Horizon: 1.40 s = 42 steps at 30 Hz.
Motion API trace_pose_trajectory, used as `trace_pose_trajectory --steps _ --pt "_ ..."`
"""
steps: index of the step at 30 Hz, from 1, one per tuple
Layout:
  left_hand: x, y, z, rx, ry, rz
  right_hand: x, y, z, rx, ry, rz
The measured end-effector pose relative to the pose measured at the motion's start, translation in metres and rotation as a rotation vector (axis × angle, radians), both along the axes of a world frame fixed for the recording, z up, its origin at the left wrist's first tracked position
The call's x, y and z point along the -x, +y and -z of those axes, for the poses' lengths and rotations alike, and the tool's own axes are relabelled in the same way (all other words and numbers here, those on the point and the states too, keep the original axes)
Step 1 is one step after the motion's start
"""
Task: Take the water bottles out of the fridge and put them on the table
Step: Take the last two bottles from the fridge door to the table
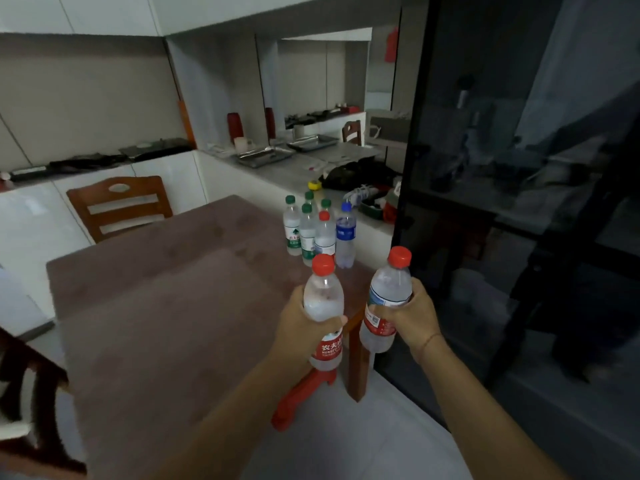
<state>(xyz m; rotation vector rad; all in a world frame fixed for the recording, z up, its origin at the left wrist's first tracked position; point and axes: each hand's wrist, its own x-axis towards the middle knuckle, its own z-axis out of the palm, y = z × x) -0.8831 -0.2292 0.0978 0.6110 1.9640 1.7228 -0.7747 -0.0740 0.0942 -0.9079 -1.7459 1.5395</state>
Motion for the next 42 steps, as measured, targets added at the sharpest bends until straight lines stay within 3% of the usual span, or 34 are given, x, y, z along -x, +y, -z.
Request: trace_pose_trajectory --steps 11,16,24,30,36,42 --pt "0.097 0.116 0.013 0.129 0.081 0.094 0.099 0.095 0.013 -0.029 -0.051 -0.002" --pt "0.124 0.169 0.033 0.129 0.170 0.022 0.136 0.152 0.027 -0.035 -0.100 -0.034" --pt "0.159 0.247 0.059 0.087 0.026 -0.107 0.193 0.235 0.062 -0.046 -0.177 -0.149" --pt "0.175 0.278 0.076 0.042 0.079 -0.235 0.224 0.269 0.090 -0.019 -0.229 -0.208" --pt "0.186 0.288 0.094 0.127 0.085 -0.237 0.237 0.279 0.105 0.024 -0.235 -0.230" --pt "0.190 0.293 0.099 0.084 0.093 -0.221 0.240 0.277 0.105 0.050 -0.193 -0.288"
